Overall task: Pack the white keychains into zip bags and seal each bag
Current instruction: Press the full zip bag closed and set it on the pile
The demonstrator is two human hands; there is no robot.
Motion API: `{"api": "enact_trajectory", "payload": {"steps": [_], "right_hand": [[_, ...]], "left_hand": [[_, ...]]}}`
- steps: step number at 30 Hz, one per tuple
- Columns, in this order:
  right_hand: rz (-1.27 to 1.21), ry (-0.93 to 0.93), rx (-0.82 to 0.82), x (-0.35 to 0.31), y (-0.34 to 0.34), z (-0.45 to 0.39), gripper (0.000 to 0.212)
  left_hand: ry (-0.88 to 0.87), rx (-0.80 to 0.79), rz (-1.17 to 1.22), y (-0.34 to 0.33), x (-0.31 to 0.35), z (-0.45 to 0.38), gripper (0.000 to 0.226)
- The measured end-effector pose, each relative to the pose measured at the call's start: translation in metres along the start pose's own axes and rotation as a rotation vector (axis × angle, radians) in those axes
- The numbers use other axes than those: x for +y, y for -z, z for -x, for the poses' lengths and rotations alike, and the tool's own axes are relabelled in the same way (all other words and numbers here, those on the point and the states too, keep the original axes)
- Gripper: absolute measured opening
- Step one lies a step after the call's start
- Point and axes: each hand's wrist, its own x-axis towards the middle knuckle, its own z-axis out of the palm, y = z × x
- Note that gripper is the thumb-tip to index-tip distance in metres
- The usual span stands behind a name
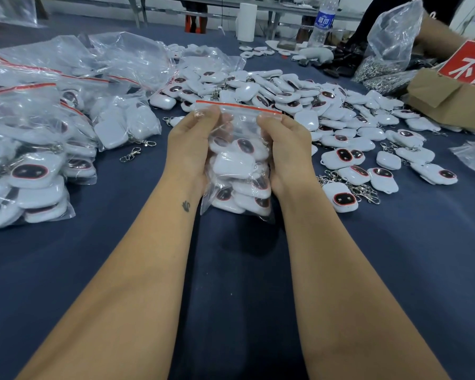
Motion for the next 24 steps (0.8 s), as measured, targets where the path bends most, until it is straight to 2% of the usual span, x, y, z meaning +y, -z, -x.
{"api": "enact_trajectory", "payload": {"steps": [7,10,18,24], "right_hand": [[0.058,0.041,0.02,-0.0025,-0.0011,0.0034,0.029],[0.224,0.106,0.055,-0.0037,-0.0004,0.0034,0.011],[0.662,0.383,0.069,-0.0065,0.0009,0.0066,0.024],[0.696,0.475,0.075,-0.0061,0.0027,0.0067,0.039]], "left_hand": [[-0.008,-0.052,-0.014,-0.0007,0.0005,0.002,0.008],[-0.02,-0.084,-0.01,0.0006,0.0002,0.0025,0.008],[-0.066,-0.139,-0.016,0.0011,-0.0016,0.0033,0.011],[-0.038,-0.163,0.042,0.0026,-0.0007,0.0026,0.012]]}}
